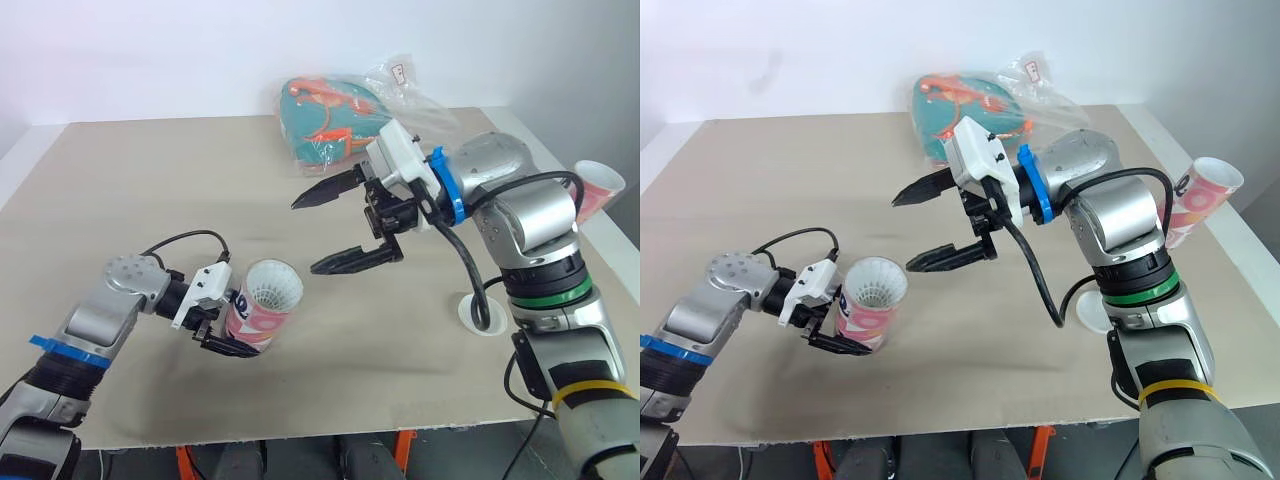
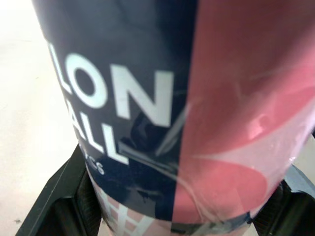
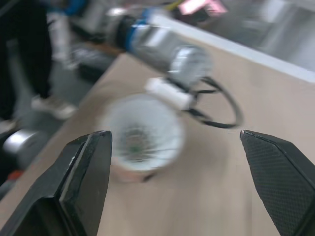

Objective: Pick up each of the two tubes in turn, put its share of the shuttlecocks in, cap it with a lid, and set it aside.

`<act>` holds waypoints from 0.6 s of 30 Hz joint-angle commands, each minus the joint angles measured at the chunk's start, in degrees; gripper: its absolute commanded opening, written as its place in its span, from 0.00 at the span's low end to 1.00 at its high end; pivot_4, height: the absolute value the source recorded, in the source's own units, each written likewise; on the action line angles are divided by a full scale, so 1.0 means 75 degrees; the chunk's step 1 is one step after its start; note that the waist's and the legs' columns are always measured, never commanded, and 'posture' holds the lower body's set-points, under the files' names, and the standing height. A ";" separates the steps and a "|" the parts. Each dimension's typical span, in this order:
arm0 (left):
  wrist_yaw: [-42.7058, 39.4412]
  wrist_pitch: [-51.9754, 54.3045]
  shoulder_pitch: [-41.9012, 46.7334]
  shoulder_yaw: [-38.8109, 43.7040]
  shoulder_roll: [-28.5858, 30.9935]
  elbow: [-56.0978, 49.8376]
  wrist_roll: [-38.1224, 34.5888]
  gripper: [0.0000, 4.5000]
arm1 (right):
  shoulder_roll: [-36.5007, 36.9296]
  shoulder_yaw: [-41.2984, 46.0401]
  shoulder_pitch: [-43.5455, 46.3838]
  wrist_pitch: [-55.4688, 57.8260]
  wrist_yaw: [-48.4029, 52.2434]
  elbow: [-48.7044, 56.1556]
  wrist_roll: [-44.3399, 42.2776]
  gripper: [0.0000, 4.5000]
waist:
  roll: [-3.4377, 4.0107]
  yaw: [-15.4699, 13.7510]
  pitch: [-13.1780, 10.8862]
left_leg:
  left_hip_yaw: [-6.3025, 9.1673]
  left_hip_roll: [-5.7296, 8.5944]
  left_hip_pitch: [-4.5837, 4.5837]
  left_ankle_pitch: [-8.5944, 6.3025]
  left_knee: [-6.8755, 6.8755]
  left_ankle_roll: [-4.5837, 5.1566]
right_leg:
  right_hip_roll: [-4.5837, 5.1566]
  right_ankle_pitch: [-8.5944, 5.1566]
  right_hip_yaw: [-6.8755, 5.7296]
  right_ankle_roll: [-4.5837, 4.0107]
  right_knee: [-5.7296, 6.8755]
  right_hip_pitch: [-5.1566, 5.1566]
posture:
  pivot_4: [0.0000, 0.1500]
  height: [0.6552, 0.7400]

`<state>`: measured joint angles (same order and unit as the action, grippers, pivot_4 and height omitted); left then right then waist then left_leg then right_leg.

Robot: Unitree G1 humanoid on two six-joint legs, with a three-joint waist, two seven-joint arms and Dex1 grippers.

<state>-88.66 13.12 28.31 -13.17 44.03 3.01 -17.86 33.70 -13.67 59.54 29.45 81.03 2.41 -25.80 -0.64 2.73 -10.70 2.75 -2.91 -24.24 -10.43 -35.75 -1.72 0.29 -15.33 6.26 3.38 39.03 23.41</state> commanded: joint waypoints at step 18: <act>-0.0506 0.0190 0.1162 -0.0163 -0.0394 0.0937 0.0055 0.76 | -0.0911 -0.1954 0.1283 0.0319 0.0776 -0.0578 0.1019 0.03 | -0.0005 0.0055 -0.0008 | 0.0020 -0.0003 -0.0017 -0.0001 0.0006 0.0000 | -0.0008 -0.0008 -0.0016 -0.0013 0.0003 0.0018 | 1.00 1.00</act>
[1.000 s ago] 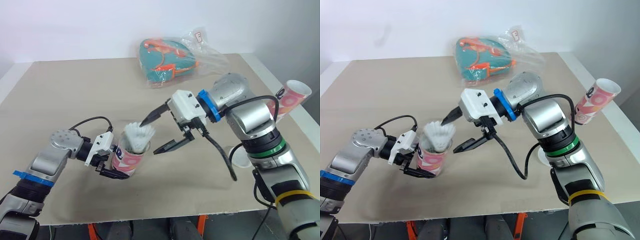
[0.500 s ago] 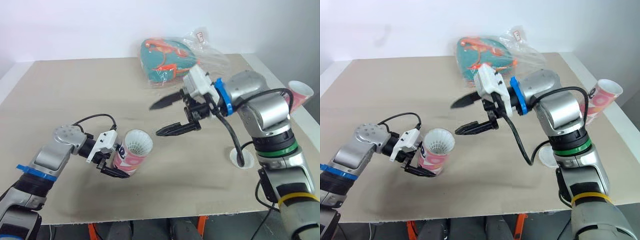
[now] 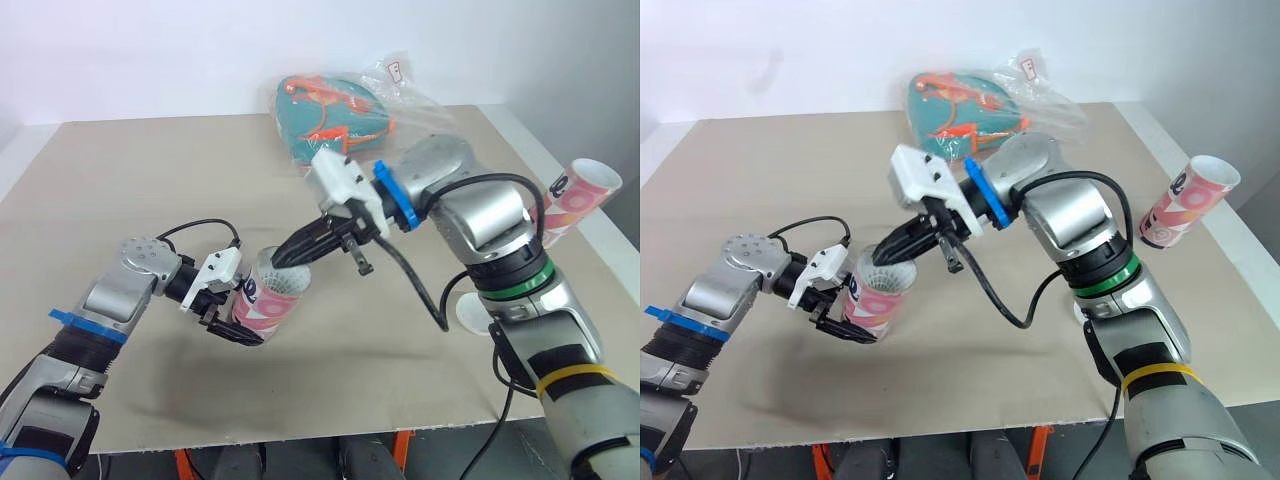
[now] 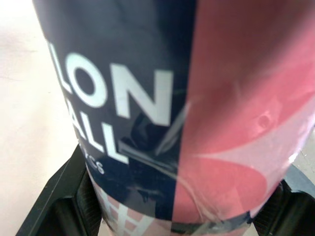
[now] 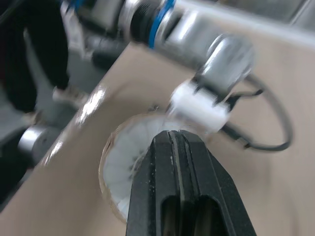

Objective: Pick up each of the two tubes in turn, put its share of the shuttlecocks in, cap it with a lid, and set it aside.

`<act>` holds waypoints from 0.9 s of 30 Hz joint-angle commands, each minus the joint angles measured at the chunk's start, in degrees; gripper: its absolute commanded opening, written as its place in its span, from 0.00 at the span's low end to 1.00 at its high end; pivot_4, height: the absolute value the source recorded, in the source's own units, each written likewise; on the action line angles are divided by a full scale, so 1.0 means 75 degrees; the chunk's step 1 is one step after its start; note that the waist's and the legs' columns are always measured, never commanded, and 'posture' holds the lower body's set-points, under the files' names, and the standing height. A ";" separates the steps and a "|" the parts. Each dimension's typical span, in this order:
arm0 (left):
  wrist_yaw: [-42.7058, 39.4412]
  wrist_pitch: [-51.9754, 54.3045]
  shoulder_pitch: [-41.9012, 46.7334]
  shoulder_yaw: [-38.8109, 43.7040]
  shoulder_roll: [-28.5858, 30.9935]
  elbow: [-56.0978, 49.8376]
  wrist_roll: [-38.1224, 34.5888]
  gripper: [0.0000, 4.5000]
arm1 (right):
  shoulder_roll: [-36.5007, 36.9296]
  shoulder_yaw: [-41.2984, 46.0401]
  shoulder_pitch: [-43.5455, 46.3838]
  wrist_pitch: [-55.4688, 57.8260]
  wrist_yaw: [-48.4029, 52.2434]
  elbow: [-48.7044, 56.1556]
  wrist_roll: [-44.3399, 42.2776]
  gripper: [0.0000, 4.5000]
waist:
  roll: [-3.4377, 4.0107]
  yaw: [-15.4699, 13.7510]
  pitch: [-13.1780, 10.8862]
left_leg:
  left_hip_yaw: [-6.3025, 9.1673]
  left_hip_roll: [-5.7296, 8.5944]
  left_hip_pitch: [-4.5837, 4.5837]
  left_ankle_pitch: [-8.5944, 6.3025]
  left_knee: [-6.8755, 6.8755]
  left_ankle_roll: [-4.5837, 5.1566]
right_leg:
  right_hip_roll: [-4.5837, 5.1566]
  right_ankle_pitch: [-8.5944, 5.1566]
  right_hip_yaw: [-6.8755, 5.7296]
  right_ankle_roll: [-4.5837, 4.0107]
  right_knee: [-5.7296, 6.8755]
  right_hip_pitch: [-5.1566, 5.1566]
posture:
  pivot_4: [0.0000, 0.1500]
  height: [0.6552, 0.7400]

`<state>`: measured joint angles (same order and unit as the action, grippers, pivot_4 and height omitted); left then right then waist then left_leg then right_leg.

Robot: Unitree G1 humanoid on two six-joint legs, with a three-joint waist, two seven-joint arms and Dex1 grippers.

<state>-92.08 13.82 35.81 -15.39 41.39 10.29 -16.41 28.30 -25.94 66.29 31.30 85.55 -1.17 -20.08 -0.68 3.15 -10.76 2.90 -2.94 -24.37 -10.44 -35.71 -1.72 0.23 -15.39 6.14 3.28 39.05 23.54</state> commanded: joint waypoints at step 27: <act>0.0330 0.0239 -0.0073 0.0321 -0.0221 -0.0267 -0.0154 0.76 | 0.0048 -0.0507 0.1790 -0.0156 0.0927 -0.1958 -0.0685 0.03 | -0.0002 -0.0052 -0.0002 | 0.0056 0.0000 -0.0019 0.0006 -0.0002 -0.0010 | 0.0000 0.0015 -0.0058 -0.0053 0.0010 -0.0002 | 1.00 1.00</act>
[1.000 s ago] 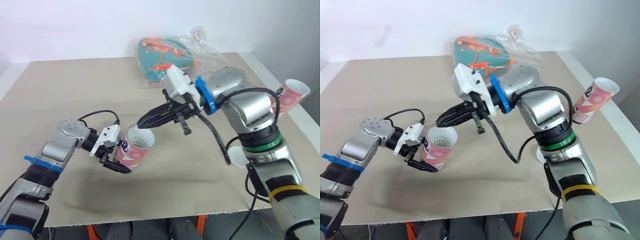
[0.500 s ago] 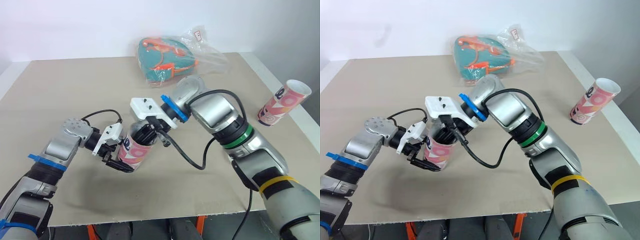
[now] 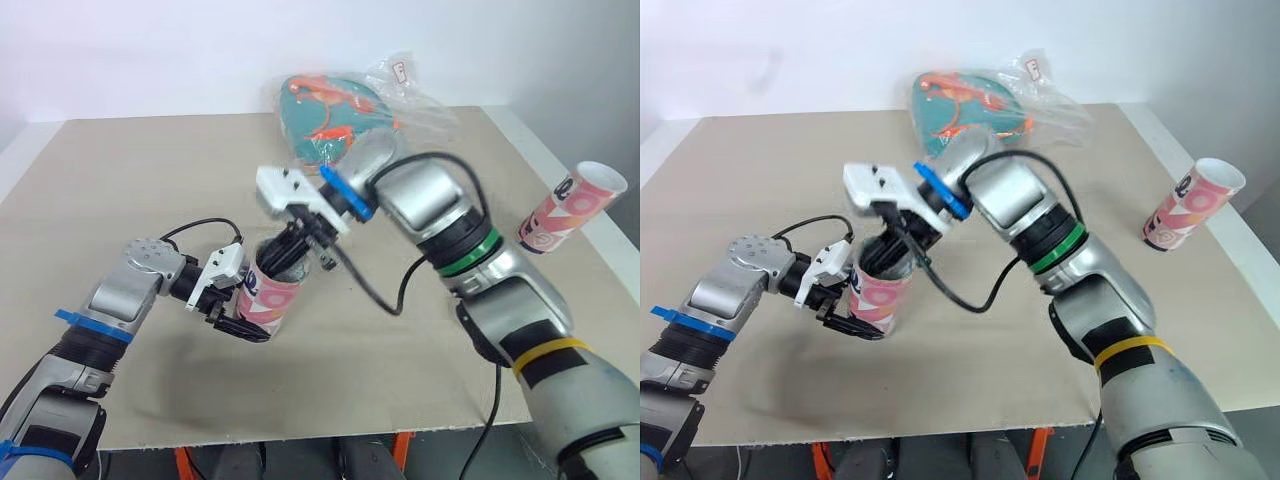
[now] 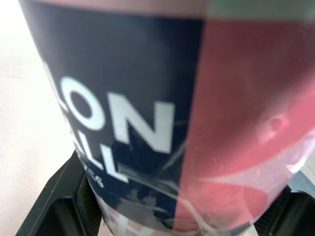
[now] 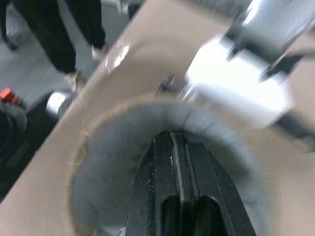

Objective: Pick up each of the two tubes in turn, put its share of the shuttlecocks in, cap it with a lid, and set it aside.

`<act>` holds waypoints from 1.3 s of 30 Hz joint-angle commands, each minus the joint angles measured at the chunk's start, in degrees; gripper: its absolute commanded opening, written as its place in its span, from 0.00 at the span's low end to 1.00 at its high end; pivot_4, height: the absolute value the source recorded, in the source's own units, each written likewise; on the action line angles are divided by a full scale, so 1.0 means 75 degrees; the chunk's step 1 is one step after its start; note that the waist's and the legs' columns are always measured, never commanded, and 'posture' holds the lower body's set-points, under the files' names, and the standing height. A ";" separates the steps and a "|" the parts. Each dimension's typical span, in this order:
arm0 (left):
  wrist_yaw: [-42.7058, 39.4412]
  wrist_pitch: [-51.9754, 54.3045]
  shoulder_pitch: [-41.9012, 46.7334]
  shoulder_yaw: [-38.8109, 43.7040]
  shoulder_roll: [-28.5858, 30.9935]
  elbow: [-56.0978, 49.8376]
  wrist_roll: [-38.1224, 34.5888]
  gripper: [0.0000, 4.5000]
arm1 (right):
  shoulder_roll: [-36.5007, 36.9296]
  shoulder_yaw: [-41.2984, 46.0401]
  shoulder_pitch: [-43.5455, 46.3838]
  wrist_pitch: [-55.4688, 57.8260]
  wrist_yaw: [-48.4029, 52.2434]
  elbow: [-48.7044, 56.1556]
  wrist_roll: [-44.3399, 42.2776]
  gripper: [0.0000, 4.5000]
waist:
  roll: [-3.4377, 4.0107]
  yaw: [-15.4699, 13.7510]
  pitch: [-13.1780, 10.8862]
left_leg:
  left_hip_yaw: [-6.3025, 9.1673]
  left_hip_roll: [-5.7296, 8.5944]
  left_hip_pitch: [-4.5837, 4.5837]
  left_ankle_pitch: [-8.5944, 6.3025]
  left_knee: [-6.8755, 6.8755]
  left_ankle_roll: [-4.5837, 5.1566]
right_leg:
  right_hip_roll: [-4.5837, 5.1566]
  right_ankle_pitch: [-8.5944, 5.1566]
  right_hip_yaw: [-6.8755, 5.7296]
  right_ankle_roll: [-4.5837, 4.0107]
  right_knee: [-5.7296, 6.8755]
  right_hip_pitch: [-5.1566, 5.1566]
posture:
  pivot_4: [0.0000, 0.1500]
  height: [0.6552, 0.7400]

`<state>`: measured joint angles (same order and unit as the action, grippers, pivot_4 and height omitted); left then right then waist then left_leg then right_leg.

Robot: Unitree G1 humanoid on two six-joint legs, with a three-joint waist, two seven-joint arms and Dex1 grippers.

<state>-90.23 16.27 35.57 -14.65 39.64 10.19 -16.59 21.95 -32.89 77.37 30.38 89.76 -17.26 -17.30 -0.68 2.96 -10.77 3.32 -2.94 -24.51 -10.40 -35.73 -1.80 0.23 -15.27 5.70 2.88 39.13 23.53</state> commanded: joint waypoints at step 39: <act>0.2543 -0.2751 -0.0722 0.0081 -0.3878 0.1334 0.0166 0.76 | 0.5221 0.1238 -0.3824 -0.3095 -0.0147 -0.2538 0.2982 0.65 | 0.0017 -0.0018 -0.0018 | -0.0043 0.0035 0.0031 0.0012 -0.0016 -0.0028 | 0.0031 0.0000 0.0063 0.0093 -0.0018 -0.0031 | 1.00 1.00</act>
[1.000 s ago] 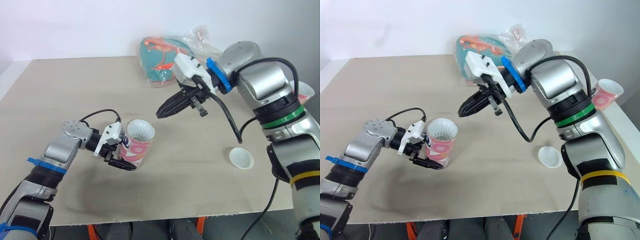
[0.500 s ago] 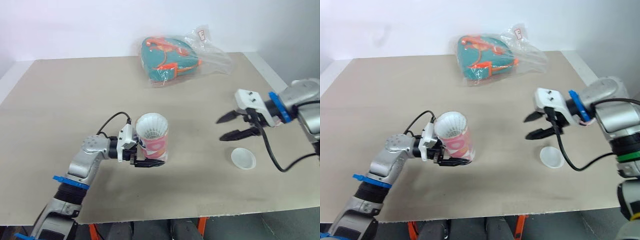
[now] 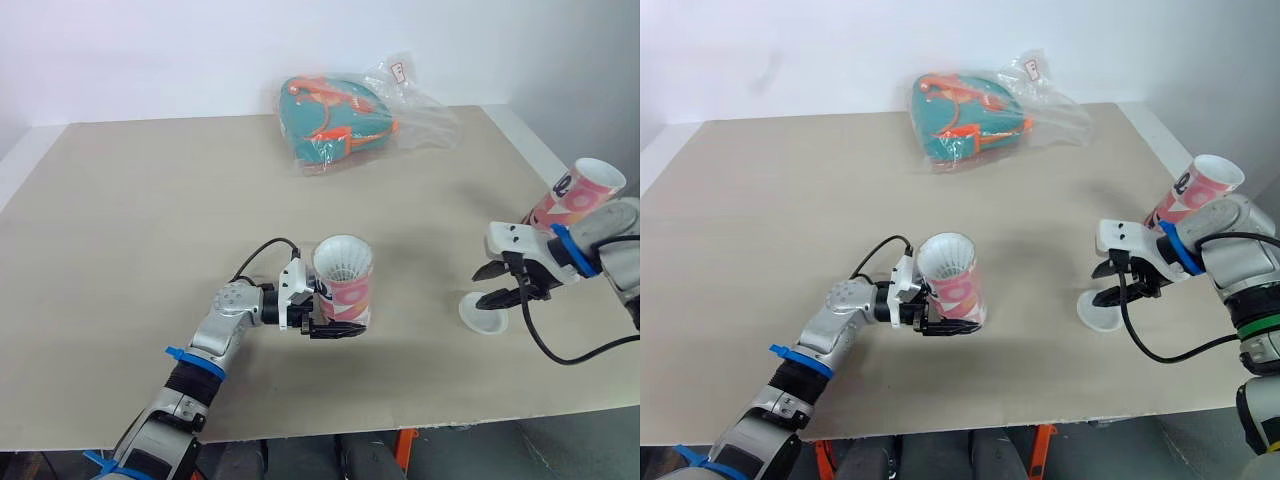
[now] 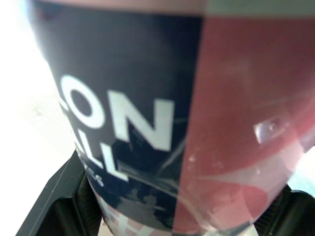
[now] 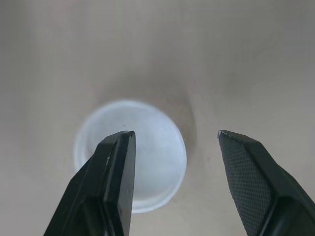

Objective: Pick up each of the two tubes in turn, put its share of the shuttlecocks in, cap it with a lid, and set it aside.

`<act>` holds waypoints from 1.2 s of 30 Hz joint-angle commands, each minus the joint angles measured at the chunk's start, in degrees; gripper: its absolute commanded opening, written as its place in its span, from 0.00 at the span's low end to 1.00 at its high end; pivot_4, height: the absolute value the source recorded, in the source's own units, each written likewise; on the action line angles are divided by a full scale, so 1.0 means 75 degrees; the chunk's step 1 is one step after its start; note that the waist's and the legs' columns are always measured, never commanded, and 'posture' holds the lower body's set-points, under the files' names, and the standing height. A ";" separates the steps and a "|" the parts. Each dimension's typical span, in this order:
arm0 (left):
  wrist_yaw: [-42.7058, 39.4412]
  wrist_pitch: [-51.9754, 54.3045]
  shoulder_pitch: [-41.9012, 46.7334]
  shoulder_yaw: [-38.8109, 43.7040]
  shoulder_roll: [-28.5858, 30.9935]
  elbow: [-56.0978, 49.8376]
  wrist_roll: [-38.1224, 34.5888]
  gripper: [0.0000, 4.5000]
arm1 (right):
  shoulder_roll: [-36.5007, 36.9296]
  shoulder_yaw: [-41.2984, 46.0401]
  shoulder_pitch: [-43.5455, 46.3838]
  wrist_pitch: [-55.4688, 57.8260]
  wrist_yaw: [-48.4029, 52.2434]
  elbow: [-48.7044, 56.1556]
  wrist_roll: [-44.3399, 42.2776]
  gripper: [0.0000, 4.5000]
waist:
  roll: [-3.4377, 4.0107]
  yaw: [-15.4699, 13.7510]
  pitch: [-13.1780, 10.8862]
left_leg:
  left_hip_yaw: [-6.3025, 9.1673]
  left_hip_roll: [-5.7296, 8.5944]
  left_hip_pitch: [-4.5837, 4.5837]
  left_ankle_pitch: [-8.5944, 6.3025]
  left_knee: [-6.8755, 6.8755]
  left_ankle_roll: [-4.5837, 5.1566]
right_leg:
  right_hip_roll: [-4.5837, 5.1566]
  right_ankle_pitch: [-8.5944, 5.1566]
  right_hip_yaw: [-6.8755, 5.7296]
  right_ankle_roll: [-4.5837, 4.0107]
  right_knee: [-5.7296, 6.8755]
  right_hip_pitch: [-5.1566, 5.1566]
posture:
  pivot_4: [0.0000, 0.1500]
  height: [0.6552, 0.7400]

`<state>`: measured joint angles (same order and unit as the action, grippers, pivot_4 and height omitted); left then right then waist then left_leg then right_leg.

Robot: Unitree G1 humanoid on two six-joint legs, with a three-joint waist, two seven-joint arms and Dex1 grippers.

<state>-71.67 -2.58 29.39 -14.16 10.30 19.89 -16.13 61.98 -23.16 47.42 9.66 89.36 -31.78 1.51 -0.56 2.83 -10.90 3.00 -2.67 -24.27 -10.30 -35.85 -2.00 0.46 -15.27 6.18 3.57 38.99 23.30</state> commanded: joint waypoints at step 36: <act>-0.0871 0.0571 0.0209 -0.0633 0.1097 0.0070 0.0533 0.76 | -0.2105 0.0284 0.3247 0.2235 0.0196 0.4267 -0.2271 0.01 | 0.0008 0.0086 0.0015 | 0.0022 -0.0009 0.0014 0.0016 0.0019 -0.0022 | -0.0013 0.0003 -0.0019 -0.0010 0.0000 -0.0009 | 1.00 1.00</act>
<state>-76.12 -0.75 32.33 -17.15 16.84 19.29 -13.04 46.63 -21.67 68.74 26.81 89.92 -1.49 -15.97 -0.50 3.47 -10.79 3.15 -2.74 -24.19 -10.18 -35.69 -2.17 0.35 -15.25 6.04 3.49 39.01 23.27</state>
